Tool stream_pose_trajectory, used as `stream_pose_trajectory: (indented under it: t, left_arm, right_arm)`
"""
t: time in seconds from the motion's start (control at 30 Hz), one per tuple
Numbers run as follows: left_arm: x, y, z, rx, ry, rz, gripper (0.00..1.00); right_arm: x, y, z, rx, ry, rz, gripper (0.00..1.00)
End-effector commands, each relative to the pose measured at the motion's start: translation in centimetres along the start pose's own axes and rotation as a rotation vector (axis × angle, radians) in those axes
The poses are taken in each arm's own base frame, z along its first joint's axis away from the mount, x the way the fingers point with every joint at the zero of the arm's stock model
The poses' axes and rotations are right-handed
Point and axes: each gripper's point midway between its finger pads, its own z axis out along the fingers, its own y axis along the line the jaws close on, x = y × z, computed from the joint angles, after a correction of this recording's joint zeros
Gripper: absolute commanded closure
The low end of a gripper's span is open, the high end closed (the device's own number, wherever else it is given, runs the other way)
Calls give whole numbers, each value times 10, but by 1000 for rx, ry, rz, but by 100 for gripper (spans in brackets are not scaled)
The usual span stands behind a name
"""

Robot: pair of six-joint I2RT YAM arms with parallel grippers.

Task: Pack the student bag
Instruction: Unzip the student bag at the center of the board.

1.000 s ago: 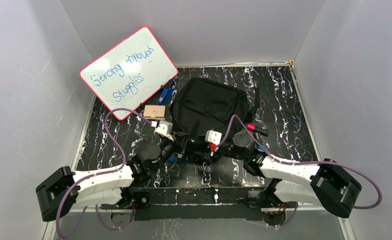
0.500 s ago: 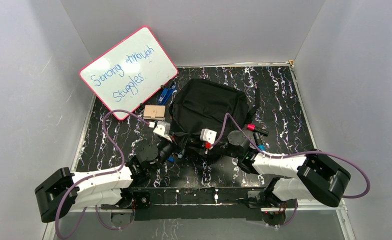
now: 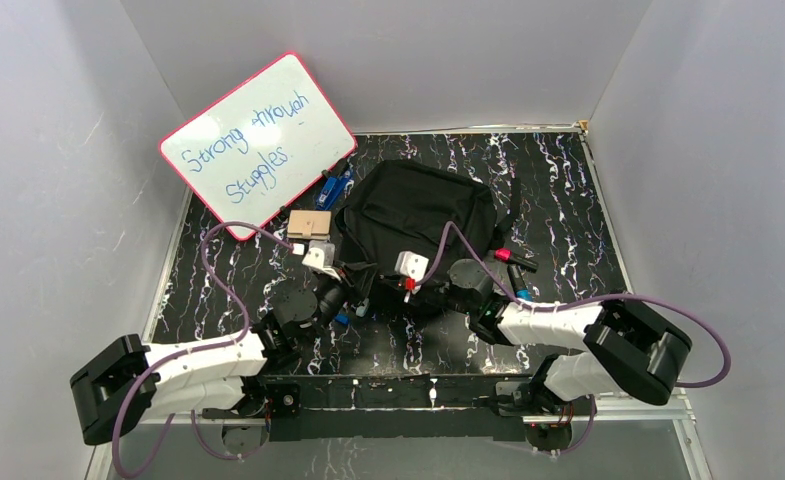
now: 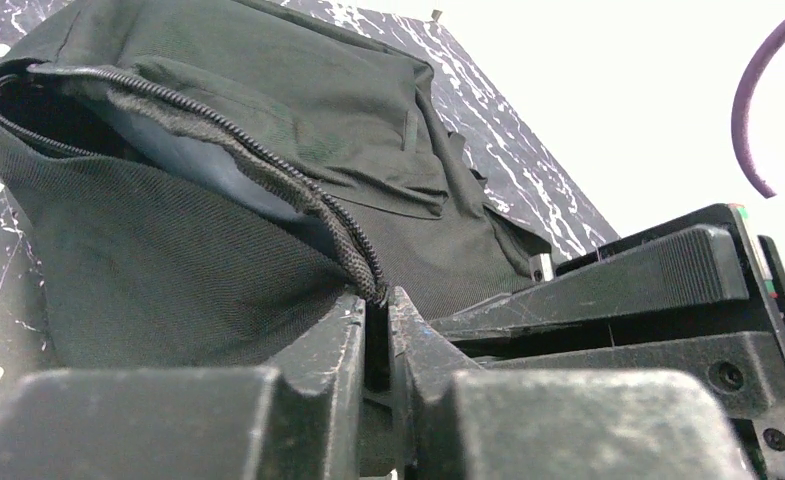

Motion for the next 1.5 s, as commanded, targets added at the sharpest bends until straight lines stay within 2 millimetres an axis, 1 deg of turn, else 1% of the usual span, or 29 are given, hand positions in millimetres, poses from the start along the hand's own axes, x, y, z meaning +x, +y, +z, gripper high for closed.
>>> stream_pose_trajectory:
  t: [0.0,0.1,0.13,0.2,0.27,0.33,0.37,0.4,0.43,0.53,0.73,1.0,1.13,1.3,1.37,1.47]
  left_arm:
    - [-45,-19,-2,39,-149,-174,81]
    - [-49,-13,-5,0,-155,-246,59]
    - [-49,-9,-6,-26,-155,-276,54]
    - [-52,-2,-8,-84,-149,-328,49]
    - [-54,8,-11,-165,-134,-378,47]
    - [-61,18,-15,-284,-124,-469,46]
    - [-57,28,-20,-368,-106,-514,46]
    - [-58,36,-24,-446,-105,-568,46]
    - [-53,42,-30,-515,-75,-590,46]
    - [-47,45,-40,-612,-9,-660,46]
    - [-30,38,-51,-670,74,-834,46]
    - [-15,33,-53,-693,112,-980,46]
    - [-18,28,-47,-680,97,-1024,44]
    - [-18,18,-30,-647,97,-1008,43]
    - [-17,17,-26,-651,103,-983,44]
    - [-13,18,-22,-661,105,-967,50]
  right_arm:
    - [-34,-10,12,33,-100,-12,100]
    - [-29,-8,13,27,-92,-20,100]
    - [-29,-7,13,27,-91,-23,100]
    - [-27,-8,13,34,-89,-28,100]
    - [-25,-9,12,45,-85,-31,100]
    - [-23,-9,12,48,-83,-38,100]
    - [-23,-10,11,50,-82,-41,100]
    - [-22,-10,11,54,-82,-45,100]
    - [-22,-11,11,56,-83,-50,100]
    - [-22,-13,10,70,-87,-62,100]
    - [-23,-17,9,90,-94,-101,100]
    - [-22,-16,10,87,-93,-113,100]
    - [-21,-15,10,84,-90,-112,100]
    - [-19,-14,10,84,-86,-111,100]
    - [-20,-14,10,85,-88,-111,100]
    - [-20,-15,10,87,-87,-111,100]
